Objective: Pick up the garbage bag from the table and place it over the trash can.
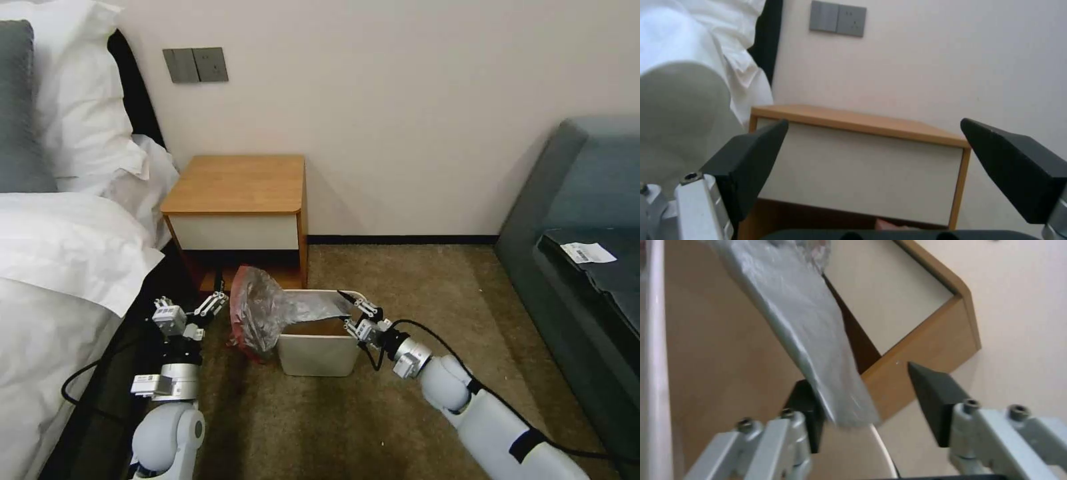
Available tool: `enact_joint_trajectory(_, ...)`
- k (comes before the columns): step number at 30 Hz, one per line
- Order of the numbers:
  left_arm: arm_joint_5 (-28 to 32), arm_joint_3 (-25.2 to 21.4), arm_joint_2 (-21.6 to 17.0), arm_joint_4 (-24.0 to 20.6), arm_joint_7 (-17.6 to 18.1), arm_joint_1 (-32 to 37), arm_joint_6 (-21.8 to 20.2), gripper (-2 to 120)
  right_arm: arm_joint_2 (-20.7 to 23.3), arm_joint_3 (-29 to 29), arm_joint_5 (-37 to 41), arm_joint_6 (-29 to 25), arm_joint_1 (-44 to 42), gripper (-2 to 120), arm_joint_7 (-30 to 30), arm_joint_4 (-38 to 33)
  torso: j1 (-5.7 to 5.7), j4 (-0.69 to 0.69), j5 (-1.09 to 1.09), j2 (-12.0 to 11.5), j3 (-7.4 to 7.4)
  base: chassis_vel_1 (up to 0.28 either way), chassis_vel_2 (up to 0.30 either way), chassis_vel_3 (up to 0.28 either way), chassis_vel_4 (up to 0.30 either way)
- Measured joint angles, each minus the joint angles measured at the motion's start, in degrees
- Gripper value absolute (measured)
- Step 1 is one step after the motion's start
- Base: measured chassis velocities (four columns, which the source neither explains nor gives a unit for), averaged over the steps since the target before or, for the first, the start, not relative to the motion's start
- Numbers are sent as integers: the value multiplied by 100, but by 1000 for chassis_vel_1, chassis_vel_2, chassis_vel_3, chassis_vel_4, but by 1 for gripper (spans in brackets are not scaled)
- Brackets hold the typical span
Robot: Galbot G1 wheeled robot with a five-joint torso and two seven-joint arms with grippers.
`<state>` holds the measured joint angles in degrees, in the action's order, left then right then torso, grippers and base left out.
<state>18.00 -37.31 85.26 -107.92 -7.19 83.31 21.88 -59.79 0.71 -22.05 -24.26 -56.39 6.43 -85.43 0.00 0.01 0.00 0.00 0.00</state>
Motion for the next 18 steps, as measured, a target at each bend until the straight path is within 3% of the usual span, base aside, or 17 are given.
enact_joint_trajectory(2, -11, 1, 6, 11, 0, 2, 2, 97, 44, 0, 35, 8, 28, 55, 77, -15, 0, 0, 0, 0, 0, 0, 0, 0, 0)
enact_joint_trajectory(4, -35, 3, 22, 42, 0, 9, 11, 97, 209, -1, 163, 24, 96, 67, 304, -71, 0, 0, 0, 0, 0, 0, 0, 0, 0)
enact_joint_trajectory(8, -43, 5, 19, 71, 1, -8, 14, 97, 477, -12, 485, 20, 122, 76, 568, -156, 0, -1, 0, 0, 0, 0, 0, 0, 0)
enact_joint_trajectory(11, -41, 4, -2, 77, 16, -67, -2, 97, 663, -61, 716, 6, 100, 92, 744, -246, 0, -1, 1, 0, 0, 0, 0, 0, 0)
enact_joint_trajectory(18, -45, 32, 3, 77, 24, -108, -41, 97, 763, -53, 1324, 9, 168, 100, 1003, -297, 0, -1, 1, 0, 0, 0, 0, 0, 0)
